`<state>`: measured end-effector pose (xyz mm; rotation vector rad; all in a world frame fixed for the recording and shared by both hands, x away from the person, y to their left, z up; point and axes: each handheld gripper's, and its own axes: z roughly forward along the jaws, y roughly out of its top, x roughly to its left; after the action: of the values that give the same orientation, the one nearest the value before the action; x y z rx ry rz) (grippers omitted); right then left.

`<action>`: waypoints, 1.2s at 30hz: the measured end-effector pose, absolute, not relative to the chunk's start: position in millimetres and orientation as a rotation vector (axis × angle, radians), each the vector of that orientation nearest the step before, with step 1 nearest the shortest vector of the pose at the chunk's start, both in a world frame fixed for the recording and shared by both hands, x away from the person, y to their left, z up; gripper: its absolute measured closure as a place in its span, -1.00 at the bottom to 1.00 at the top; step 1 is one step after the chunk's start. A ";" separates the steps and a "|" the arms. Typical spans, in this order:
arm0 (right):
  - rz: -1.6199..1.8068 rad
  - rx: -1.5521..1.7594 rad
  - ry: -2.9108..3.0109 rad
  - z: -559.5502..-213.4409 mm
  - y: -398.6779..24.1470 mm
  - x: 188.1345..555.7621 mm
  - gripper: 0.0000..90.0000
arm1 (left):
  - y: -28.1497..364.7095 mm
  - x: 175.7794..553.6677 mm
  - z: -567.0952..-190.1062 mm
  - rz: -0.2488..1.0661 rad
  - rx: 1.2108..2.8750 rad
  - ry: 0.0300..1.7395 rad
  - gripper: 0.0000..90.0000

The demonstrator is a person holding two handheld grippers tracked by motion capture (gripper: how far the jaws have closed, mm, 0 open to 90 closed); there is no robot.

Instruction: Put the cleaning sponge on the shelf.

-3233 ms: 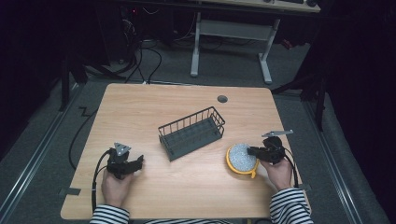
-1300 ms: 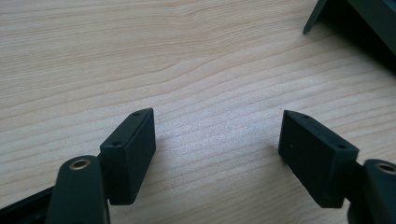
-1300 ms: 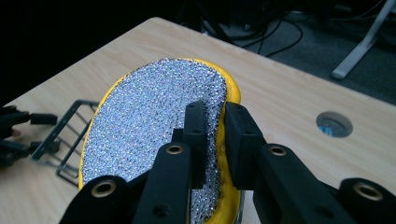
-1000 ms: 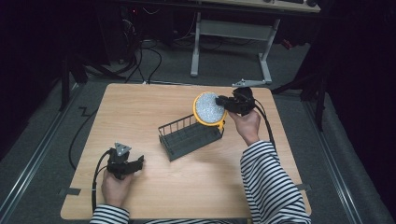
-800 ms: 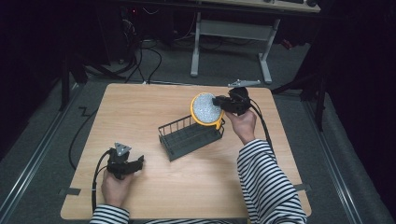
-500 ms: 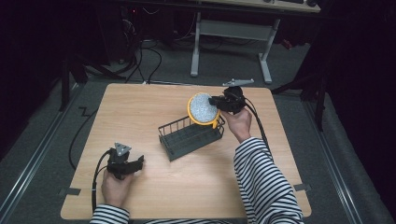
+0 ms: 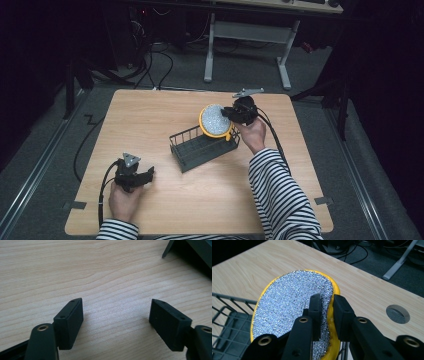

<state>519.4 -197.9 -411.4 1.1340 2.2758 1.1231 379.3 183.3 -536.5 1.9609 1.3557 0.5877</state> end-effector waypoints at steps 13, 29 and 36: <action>1.039 1.092 2.312 -421.1 -198.6 515.6 0.77 | 182.9 379.2 -536.5 0.586 1.961 1.353 -0.38; 0.966 1.080 2.406 -427.6 -199.7 509.0 0.93 | 182.9 379.2 -536.5 0.587 1.961 1.353 -0.38; 0.958 1.092 2.416 -429.6 -204.3 508.0 0.89 | 182.9 379.2 -536.5 0.586 1.961 1.353 -0.38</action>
<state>508.0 -204.3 -429.6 1.0922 2.4156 0.9579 379.2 182.9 -536.5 1.9608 1.3535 0.5864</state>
